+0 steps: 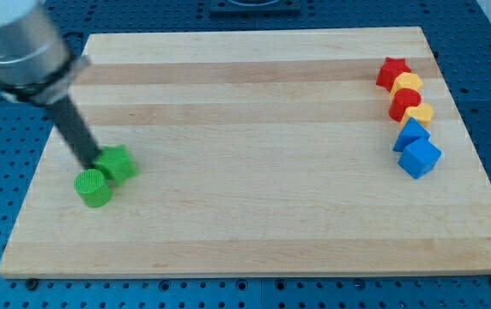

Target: Move green star towards the bottom of blue cube

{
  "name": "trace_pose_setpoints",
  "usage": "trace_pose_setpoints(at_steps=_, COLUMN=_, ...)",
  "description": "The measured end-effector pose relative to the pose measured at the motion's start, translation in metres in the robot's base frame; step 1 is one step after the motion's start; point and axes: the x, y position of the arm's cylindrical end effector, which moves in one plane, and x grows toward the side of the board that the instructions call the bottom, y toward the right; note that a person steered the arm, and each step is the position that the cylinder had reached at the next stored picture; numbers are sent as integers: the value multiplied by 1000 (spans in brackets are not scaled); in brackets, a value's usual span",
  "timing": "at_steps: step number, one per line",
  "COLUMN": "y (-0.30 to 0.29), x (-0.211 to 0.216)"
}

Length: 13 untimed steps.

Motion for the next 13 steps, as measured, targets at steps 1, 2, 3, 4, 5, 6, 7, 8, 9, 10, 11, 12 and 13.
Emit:
trace_pose_setpoints(at_steps=1, y=82, x=0)
trace_pose_setpoints(at_steps=2, y=127, x=0)
trace_pose_setpoints(at_steps=3, y=97, x=-11)
trace_pose_setpoints(at_steps=4, y=61, x=-11)
trace_pose_setpoints(at_steps=5, y=46, x=-2)
trace_pose_setpoints(at_steps=6, y=52, x=20)
trace_pose_setpoints(at_steps=7, y=74, x=37)
trace_pose_setpoints(at_steps=8, y=122, x=39)
trace_pose_setpoints(at_steps=9, y=160, x=39)
trace_pose_setpoints(at_steps=10, y=142, x=38)
trace_pose_setpoints(at_steps=11, y=140, x=31)
trace_pose_setpoints(at_steps=12, y=179, x=31)
trace_pose_setpoints(at_steps=13, y=230, x=31)
